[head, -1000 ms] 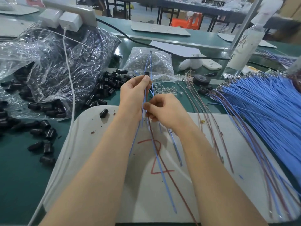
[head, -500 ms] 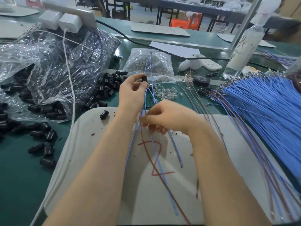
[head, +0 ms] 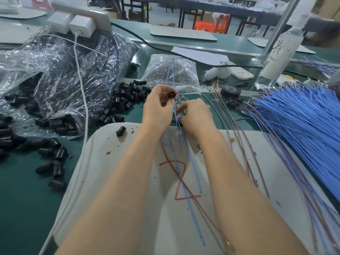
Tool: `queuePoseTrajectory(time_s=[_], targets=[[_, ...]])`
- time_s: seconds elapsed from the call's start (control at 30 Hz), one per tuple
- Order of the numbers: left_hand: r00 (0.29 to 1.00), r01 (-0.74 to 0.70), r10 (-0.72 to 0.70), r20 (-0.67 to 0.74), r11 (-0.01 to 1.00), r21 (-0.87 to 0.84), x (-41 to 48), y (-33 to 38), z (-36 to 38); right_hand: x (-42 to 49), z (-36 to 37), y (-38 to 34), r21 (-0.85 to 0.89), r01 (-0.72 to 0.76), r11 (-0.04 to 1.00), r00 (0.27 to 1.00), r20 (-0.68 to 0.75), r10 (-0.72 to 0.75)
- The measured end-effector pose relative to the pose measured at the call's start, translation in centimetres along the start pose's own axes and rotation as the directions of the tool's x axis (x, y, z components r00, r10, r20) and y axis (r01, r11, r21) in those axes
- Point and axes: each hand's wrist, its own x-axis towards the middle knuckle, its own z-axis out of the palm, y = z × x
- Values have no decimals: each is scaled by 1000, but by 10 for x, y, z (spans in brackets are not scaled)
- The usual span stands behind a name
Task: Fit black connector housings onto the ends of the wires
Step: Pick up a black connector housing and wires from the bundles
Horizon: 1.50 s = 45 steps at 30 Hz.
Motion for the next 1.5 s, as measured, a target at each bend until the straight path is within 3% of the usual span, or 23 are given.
queuePoseTrajectory(time_s=[0.13,0.33,0.43,0.53,0.6,0.83,0.97,1.13,1.5], targets=[[1000,-16,16,5,1000,1,0,1,2,0,3,-1,-13,4,1000,997,-83,-5],[999,-25,25,34,1000,-4,-1,3,2,0,1,7,-131,-11,991,997,-78,1],[999,-29,30,45,1000,-3,-1,4,3,-6,-4,9,133,8,991,985,-170,15],[997,-44,42,62,999,30,-2,4,4,-13,-17,7,583,53,811,976,-201,81],[996,-52,48,79,997,54,-3,4,5,-19,-23,8,671,105,734,971,-229,70],[990,-106,85,111,974,202,-8,2,7,-29,-17,5,660,114,742,976,-214,40],[979,-182,137,152,925,335,-12,3,9,-30,-15,6,501,183,846,931,-365,15],[981,-183,187,52,798,575,-14,4,9,-31,-12,2,369,246,897,891,-451,-59],[985,-150,171,10,829,539,-11,2,6,-34,-30,2,394,242,887,936,-334,-107]])
